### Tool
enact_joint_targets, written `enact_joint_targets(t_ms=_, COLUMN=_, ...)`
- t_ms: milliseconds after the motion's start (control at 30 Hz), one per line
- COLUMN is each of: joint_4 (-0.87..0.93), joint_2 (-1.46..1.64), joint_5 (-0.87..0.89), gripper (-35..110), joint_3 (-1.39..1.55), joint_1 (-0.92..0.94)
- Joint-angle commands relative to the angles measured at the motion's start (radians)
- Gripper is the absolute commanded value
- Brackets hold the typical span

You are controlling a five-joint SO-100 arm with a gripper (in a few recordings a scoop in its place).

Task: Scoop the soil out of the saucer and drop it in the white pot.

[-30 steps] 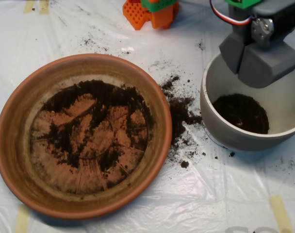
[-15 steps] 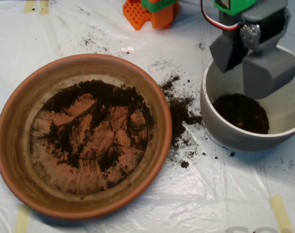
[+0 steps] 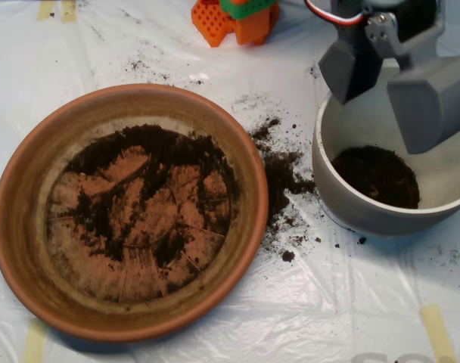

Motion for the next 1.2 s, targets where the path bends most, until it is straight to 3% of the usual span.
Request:
enact_joint_targets(t_ms=0, joint_4=0.011, joint_2=0.144, joint_5=0.005, gripper=33, joint_3=-0.051, joint_1=0.009)
enact_joint_targets(t_ms=433, joint_4=-0.140, joint_2=0.291, joint_5=-0.014, gripper=41, joint_3=0.183, joint_1=0.388)
enact_joint_targets(t_ms=733, joint_4=-0.354, joint_2=0.347, joint_5=0.002, gripper=45, joint_3=0.603, joint_1=0.626)
enact_joint_targets(t_ms=967, joint_4=-0.554, joint_2=0.316, joint_5=0.049, gripper=44, joint_3=0.836, joint_1=0.793)
enact_joint_targets(t_ms=1167, joint_4=-0.634, joint_2=0.192, joint_5=0.092, gripper=47, joint_3=0.864, joint_1=0.908)
